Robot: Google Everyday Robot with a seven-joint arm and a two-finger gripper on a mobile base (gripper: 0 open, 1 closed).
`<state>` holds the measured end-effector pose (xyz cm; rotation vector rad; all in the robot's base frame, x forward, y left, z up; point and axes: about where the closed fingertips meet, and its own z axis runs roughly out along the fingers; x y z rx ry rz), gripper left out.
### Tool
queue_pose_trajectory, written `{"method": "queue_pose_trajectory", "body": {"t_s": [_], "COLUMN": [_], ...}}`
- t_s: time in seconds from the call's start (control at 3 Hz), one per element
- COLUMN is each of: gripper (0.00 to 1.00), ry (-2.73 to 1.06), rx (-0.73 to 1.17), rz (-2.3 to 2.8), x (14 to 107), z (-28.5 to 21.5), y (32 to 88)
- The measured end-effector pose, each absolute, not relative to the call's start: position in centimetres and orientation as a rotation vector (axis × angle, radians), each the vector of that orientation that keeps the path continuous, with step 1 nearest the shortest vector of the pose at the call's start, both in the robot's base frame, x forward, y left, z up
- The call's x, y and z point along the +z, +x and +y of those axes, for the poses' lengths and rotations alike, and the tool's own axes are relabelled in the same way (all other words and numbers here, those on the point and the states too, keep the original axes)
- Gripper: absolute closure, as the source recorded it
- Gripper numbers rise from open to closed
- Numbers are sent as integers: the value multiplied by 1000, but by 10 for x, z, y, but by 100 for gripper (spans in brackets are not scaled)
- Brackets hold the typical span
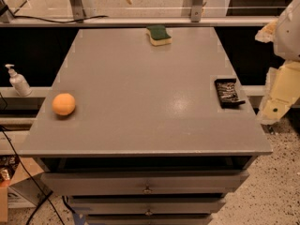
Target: Move rxbar chocolate near orange
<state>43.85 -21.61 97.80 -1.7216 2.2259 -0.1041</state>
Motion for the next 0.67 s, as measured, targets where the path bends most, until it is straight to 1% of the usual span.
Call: {"method": "queue_pose_trajectory", "body": {"t_s": [0.33,0.67], "gripper": [0,0], "ry": [-1721,-1689], "rx": [-104,-55], "rz": [2226,2218], "x": [978,978], "z": [-216,-220], "y": [439,440]}}
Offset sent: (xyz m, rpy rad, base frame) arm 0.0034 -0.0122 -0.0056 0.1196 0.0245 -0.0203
